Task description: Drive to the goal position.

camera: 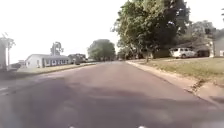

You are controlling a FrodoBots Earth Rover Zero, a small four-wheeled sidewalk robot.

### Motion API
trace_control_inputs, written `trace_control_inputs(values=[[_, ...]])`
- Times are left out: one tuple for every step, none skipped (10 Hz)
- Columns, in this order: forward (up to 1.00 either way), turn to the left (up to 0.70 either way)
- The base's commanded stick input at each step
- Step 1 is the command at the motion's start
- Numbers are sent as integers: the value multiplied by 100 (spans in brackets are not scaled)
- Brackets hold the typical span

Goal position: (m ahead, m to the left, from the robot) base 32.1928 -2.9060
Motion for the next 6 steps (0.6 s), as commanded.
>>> trace_control_inputs(values=[[100, 0], [100, 0], [100, 0], [100, 0], [100, 0], [100, 0]])
